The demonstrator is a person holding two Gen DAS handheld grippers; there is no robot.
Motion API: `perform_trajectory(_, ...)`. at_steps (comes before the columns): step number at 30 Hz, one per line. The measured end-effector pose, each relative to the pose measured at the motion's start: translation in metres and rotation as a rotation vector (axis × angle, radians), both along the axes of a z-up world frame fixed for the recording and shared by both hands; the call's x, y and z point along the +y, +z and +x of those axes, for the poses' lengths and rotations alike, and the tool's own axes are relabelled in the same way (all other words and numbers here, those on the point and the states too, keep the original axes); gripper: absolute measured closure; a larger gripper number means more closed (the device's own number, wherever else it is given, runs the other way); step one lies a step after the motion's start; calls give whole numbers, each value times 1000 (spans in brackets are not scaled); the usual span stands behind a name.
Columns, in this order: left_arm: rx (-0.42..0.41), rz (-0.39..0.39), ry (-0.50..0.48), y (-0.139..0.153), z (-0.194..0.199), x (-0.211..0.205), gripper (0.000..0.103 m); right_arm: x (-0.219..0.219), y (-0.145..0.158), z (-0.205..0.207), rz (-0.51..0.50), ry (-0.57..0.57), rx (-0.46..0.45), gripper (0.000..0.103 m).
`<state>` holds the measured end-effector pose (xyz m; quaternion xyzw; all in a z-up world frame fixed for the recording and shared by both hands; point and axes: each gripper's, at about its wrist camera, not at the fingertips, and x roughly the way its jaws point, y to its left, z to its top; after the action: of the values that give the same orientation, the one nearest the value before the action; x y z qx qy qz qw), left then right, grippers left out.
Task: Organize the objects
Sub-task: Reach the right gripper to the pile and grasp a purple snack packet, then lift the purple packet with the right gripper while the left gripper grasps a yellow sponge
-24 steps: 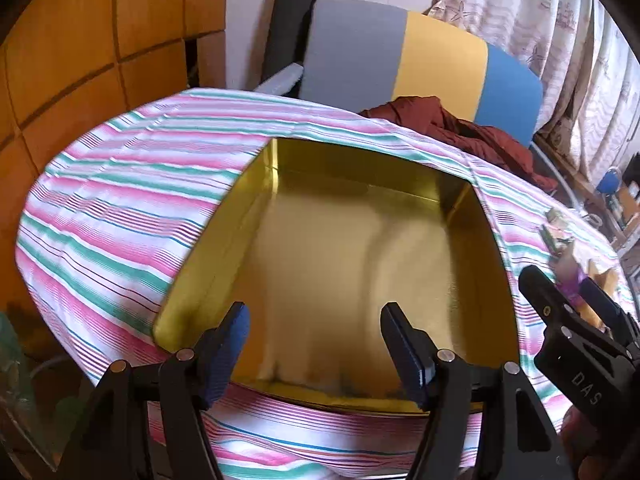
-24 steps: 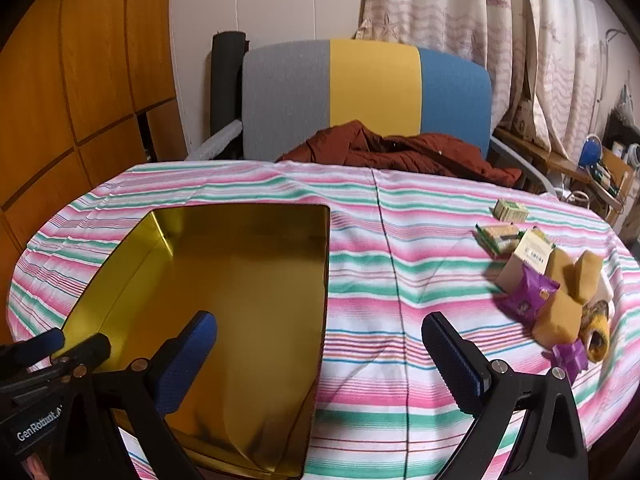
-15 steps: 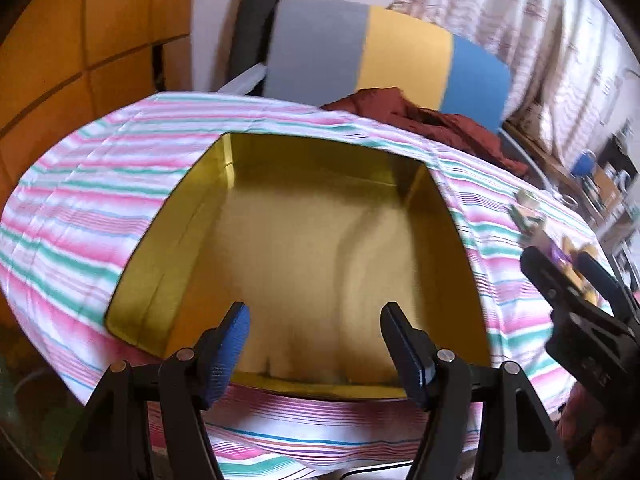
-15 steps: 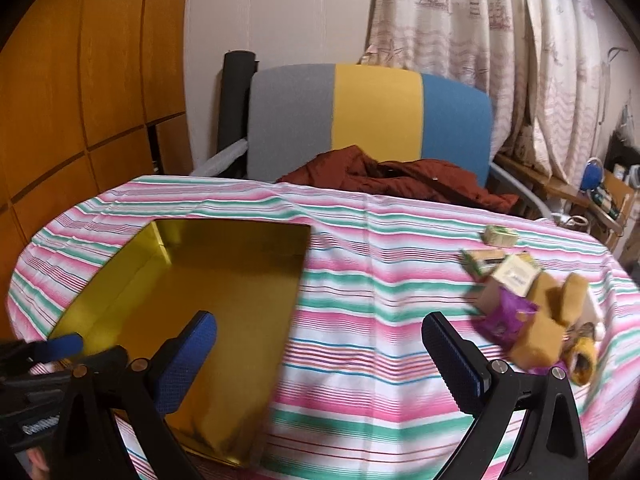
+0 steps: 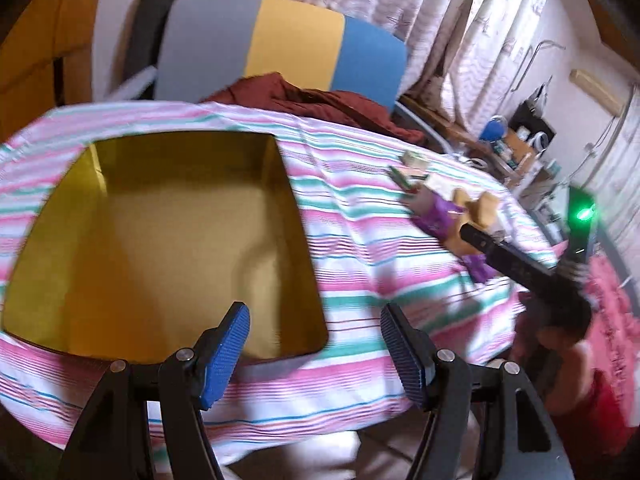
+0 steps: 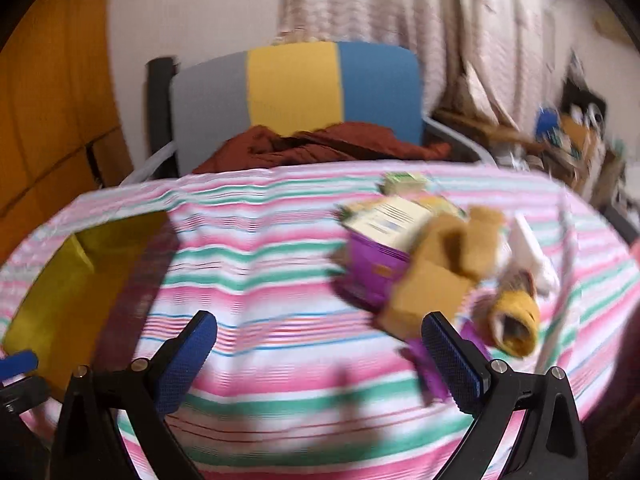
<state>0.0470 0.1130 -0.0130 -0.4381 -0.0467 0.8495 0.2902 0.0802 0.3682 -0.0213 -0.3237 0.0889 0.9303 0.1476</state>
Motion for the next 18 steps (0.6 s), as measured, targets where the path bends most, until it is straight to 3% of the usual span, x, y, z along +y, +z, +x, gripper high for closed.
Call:
perform_trajectory(3,-38,29,-27,-3,-1,8,34,46,-12,12,-35,-67,-10,11)
perform_trajectory(6,-47,11,-48,-3,2,21,34,67,-24,20,7,-54,-43,19)
perform_trajectory(9,-27,3,-76,-3,4,35,34,81,-37,30,16,-48,-62,23)
perform_trajectory(13,-27,-2,-126,-4,1,60,34,93,-47,33,-13,-29,-29,37)
perform_trajectory(18,-50,16,-186,-8,-5,89,34,92,-59,25,3,25,-26,41)
